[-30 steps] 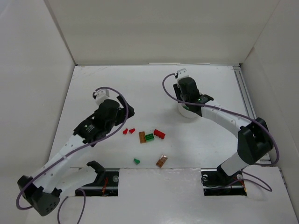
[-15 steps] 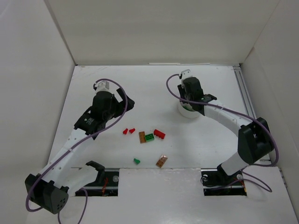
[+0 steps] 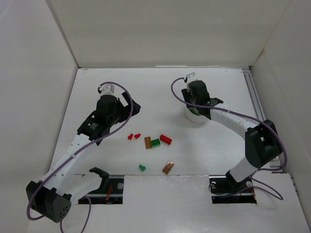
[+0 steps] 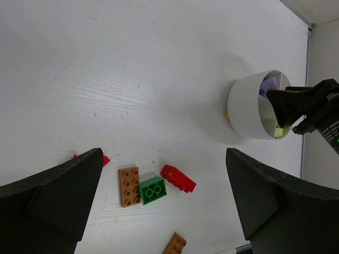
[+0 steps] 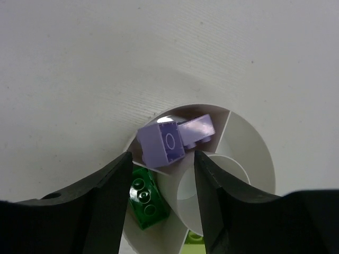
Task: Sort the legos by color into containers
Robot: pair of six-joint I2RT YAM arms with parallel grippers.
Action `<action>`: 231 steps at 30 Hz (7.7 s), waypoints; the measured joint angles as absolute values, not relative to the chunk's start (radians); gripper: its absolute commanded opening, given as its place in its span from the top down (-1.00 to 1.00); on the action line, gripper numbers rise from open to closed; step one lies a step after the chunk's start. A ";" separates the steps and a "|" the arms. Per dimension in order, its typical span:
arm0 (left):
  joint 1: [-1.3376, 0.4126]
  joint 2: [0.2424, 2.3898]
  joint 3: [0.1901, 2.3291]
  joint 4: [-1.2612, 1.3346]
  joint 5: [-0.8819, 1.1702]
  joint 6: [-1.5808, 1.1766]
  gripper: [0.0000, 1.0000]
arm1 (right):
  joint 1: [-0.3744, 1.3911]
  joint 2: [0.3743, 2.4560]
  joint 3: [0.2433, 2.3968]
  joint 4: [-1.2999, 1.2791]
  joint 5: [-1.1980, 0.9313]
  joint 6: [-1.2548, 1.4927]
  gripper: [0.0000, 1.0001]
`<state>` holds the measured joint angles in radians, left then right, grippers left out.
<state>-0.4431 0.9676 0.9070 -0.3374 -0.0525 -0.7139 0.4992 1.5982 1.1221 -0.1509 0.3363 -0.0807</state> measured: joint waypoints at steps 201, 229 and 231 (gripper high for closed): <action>-0.522 0.810 0.527 -0.631 0.172 -0.913 -0.85 | 0.656 1.255 0.934 -0.151 0.466 -0.085 -0.31; -0.982 1.074 0.561 -0.595 0.028 -1.353 -0.11 | 0.657 0.989 0.736 -0.196 0.351 0.018 -0.33; -0.987 1.102 0.560 -0.596 0.031 -1.377 -0.11 | 0.657 0.964 0.736 -0.198 0.360 0.024 -0.35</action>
<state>-0.9867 1.1019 0.5602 -0.5957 0.0315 -1.3773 0.6567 0.9642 0.7357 -0.1982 0.3603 0.0238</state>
